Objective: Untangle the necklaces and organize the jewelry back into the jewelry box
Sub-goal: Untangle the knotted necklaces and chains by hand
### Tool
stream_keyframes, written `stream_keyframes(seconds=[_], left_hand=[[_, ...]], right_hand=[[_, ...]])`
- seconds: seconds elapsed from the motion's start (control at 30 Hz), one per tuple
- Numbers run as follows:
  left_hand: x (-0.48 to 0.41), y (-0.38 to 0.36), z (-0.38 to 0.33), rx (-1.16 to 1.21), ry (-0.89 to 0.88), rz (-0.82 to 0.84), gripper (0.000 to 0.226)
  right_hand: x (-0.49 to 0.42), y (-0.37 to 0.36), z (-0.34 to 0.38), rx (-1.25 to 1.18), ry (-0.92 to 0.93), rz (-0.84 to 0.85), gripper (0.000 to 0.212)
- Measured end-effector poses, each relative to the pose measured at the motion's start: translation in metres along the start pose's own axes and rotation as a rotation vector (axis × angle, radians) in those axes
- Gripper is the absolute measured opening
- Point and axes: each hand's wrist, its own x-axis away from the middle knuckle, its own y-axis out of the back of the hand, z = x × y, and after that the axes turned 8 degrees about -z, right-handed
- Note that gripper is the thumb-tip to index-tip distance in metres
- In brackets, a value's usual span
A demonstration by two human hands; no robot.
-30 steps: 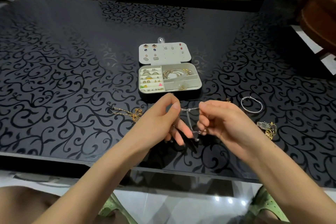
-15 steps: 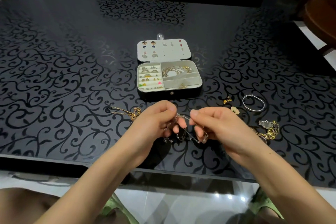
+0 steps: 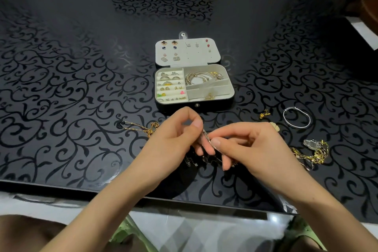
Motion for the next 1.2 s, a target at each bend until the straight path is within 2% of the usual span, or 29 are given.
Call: stream_keyframes(seconds=[0.17,0.23,0.33,0.43,0.53,0.77,0.83,0.97,1.07,1.2], left_hand=[[-0.006,-0.001,0.007,-0.138,-0.043,-0.017,0.019],[-0.007,-0.001,0.009,-0.19,-0.05,-0.028,0.02],[-0.008,-0.001,0.011,-0.222,-0.044,-0.042,0.019],[-0.007,-0.001,0.008,-0.142,0.015,-0.05,0.021],[-0.004,-0.001,0.005,-0.04,0.099,-0.032,0.02],[0.0,-0.001,0.008,-0.026,0.175,-0.084,0.022],[0.0,-0.004,0.008,-0.042,0.178,-0.092,0.023],[0.002,-0.007,0.01,-0.137,0.166,-0.089,0.024],[0.001,-0.007,0.012,-0.161,0.146,-0.117,0.025],[0.0,-0.003,0.015,-0.202,0.075,-0.214,0.025]], right_hand=[[-0.001,-0.006,-0.01,0.33,0.198,-0.095,0.009],[-0.003,-0.009,-0.015,0.459,0.248,-0.141,0.013],[-0.005,-0.012,-0.015,0.521,0.28,-0.184,0.015],[-0.006,-0.012,-0.014,0.414,0.221,-0.218,0.02],[-0.006,-0.009,-0.012,0.237,0.121,-0.211,0.009],[-0.008,-0.01,-0.015,-0.067,-0.057,-0.141,0.012],[-0.007,-0.012,-0.019,-0.076,-0.063,-0.182,0.018],[-0.008,-0.013,-0.019,0.06,0.068,-0.29,0.015],[-0.011,-0.01,-0.016,0.004,0.081,-0.273,0.02],[-0.01,-0.004,-0.008,-0.156,-0.048,-0.164,0.023]])
